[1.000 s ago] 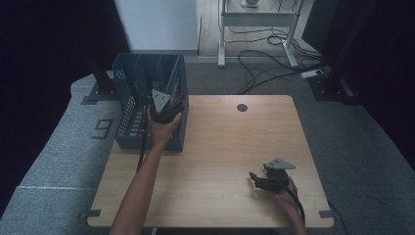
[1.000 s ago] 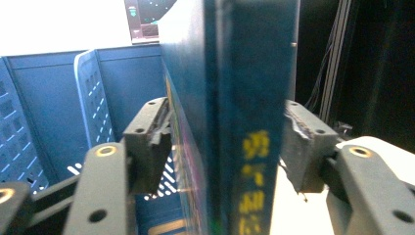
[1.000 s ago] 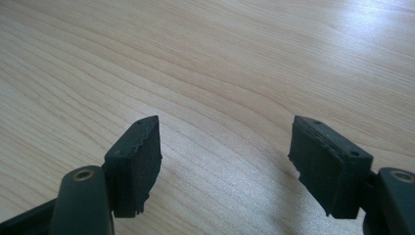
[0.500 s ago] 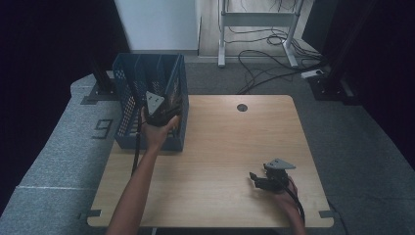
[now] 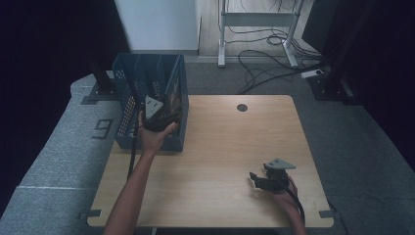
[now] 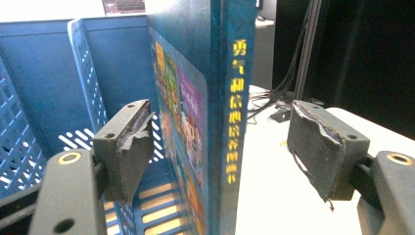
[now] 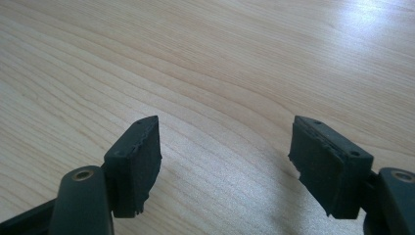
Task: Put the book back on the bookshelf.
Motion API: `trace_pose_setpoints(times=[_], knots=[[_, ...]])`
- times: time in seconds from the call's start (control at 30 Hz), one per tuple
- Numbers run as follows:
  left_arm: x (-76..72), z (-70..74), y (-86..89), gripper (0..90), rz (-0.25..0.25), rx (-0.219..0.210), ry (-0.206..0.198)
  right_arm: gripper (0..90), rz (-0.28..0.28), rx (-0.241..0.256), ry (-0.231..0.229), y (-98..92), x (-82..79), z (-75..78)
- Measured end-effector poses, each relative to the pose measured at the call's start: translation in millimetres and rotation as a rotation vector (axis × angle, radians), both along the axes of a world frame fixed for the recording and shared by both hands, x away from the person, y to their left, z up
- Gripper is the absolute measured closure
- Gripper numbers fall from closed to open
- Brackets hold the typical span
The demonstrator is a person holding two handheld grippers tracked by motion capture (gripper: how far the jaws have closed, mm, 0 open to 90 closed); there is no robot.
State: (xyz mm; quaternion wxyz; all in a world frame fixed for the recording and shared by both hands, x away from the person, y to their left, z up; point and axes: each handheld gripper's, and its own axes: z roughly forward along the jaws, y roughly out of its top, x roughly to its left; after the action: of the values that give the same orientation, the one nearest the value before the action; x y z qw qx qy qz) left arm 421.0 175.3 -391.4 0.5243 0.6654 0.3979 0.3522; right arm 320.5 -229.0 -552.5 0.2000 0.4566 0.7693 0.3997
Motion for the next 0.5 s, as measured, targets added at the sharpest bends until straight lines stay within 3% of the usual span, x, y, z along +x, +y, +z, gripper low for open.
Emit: trace_pose_setpoints(times=[0.5], knots=[[-29.8,-19.5,16.3,24.3,-0.056,-0.005,0.079,26.5,-0.002,0.004,0.006,0.2,0.6,-0.1]])
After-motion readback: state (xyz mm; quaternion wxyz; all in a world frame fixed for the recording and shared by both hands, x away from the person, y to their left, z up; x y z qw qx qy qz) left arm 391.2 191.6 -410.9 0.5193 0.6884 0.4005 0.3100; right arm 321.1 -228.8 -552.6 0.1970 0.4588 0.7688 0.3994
